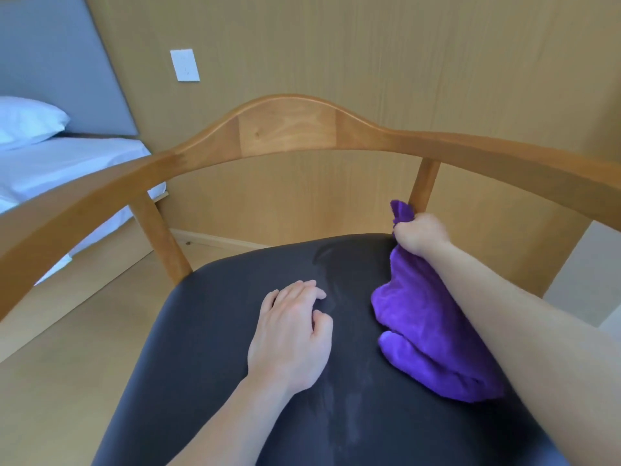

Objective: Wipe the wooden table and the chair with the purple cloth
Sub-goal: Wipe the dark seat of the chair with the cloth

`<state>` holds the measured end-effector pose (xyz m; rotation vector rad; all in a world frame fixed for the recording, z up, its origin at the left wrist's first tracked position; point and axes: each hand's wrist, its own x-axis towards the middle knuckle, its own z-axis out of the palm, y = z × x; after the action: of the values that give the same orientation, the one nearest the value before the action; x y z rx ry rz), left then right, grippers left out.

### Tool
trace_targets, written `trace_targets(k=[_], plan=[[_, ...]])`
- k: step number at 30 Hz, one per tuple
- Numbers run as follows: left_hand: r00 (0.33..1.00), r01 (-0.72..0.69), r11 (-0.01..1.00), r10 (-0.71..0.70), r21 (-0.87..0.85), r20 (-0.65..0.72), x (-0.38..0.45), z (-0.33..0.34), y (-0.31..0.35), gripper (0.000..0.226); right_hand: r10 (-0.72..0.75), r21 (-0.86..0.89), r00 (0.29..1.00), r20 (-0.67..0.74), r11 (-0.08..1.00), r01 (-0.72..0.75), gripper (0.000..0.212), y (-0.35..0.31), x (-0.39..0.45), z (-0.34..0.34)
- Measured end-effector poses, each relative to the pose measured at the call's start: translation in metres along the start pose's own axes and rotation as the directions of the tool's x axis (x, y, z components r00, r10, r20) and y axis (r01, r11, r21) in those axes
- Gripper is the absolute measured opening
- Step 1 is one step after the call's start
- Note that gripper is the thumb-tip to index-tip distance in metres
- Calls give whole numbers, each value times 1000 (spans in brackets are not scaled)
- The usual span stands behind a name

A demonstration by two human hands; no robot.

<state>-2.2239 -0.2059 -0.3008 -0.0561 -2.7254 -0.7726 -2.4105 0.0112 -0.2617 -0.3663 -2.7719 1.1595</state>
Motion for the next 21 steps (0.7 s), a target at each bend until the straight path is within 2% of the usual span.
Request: trace_targets(k=[2,4,7,10,14,17,18,19,20,21], plan=[[1000,0,1000,0,-10,3,1,-2,1,53,-81,-245,997,9,966,80,19,-10,-4,19],[1000,4,1000,-4,-16,8,1,-2,0,55,-180,-300,980,87,933,198,19,-26,-17,34],[1000,5,1000,-4,-28,25,1,-1,-3,46,-310,-293,913,266,876,383,16,-45,-47,47],[1000,18,999,-17,-42,24,-1,-1,-3,41,-442,-273,803,398,779,564,25,-52,-82,45],[999,-13,999,11,-39,-47,-2,-3,0,25,-511,-125,652,560,726,677,16,-48,-113,31],[994,-25,1000,24,-9,-110,-5,1,4,23,-445,24,531,721,781,624,4,-42,-105,17],[994,-24,1000,23,-3,-111,-6,2,4,23,-407,73,503,762,826,559,6,-42,-95,8],[994,-20,1000,19,-3,-107,-6,3,5,22,-388,140,506,770,877,460,9,-41,-83,0],[994,-12,1000,11,-5,-106,-5,3,3,22,-389,226,564,728,913,339,14,-42,-69,-5],[994,-4,1000,3,-7,-107,-4,3,1,21,-384,322,681,623,920,225,18,-43,-53,-8]])
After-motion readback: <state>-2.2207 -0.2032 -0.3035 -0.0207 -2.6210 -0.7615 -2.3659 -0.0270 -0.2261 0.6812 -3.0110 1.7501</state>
